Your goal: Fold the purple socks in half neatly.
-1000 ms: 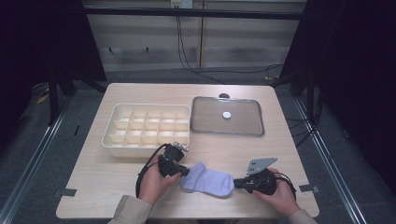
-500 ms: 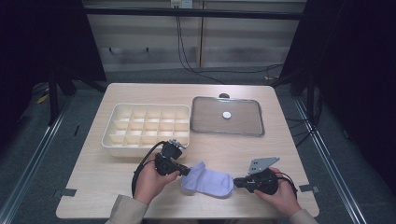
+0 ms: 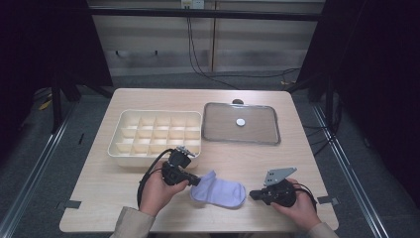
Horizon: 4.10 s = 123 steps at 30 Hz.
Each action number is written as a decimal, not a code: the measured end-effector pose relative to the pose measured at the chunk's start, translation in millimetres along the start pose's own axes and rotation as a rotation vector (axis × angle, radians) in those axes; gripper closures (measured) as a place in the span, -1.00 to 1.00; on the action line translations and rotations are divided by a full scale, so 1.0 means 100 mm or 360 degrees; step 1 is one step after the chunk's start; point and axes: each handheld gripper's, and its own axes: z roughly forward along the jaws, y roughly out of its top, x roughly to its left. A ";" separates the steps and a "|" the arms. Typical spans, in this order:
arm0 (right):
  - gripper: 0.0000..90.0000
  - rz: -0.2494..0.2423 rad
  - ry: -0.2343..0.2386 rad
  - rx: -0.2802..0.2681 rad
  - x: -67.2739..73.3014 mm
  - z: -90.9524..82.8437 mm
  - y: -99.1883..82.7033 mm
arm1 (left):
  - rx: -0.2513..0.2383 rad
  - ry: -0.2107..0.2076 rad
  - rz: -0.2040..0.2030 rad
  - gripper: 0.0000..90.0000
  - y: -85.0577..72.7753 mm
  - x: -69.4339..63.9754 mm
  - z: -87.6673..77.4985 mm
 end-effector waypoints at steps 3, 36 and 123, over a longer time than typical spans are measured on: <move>0.97 -0.0010 0.0015 -0.0012 0.02 0.04 0.03 | -0.0013 -0.0008 0.0011 0.82 0.02 -0.02 -0.01; 1.00 -0.0009 0.0037 -0.0060 0.04 0.16 0.11 | -0.0010 -0.0062 0.0068 0.82 0.14 -0.22 -0.10; 0.99 -0.0039 0.0096 -0.0112 0.12 0.29 0.20 | 0.0134 -0.0100 0.0113 0.80 0.33 -0.45 0.33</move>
